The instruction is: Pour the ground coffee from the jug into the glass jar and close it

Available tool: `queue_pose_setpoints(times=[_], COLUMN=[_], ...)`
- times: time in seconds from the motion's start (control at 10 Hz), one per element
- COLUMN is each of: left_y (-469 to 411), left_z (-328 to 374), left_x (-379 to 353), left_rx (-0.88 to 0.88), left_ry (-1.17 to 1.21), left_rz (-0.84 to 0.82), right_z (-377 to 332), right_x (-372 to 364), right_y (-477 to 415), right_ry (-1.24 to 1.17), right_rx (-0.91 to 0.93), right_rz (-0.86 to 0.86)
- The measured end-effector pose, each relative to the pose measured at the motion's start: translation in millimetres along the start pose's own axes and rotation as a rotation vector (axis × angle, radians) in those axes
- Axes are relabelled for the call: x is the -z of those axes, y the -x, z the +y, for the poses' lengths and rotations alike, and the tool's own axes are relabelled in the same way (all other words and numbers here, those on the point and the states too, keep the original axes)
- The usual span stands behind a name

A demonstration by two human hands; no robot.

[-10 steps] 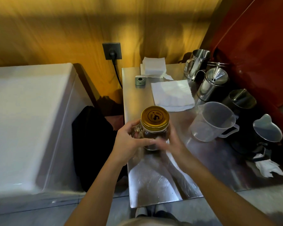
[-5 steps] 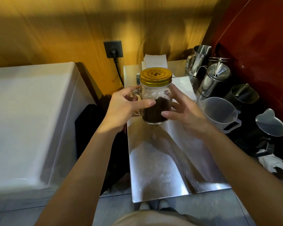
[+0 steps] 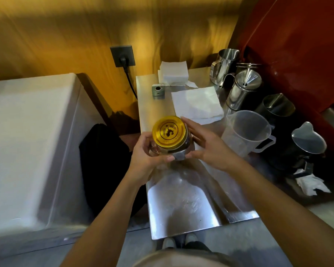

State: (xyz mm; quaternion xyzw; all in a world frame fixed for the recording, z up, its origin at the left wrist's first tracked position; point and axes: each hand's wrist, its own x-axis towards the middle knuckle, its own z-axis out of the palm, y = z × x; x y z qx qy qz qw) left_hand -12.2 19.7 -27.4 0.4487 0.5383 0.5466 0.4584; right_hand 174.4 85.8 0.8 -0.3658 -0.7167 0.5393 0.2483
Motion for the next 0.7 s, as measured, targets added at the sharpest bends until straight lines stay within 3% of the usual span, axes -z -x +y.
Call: queue_pose_setpoints(times=[0.4,0.7], left_y=[-8,-4], left_z=[-16,-5], left_x=[-5,2], left_rx=[0.089,0.095], left_ry=[-0.152,-0.35], left_rz=[-0.061,-0.108], right_z=[36,32], right_x=[-8,8], right_y=[9,15], right_ry=[-0.221,0.119], right_rx=[-0.099,-0.076], right_rz=[0.071,0.032])
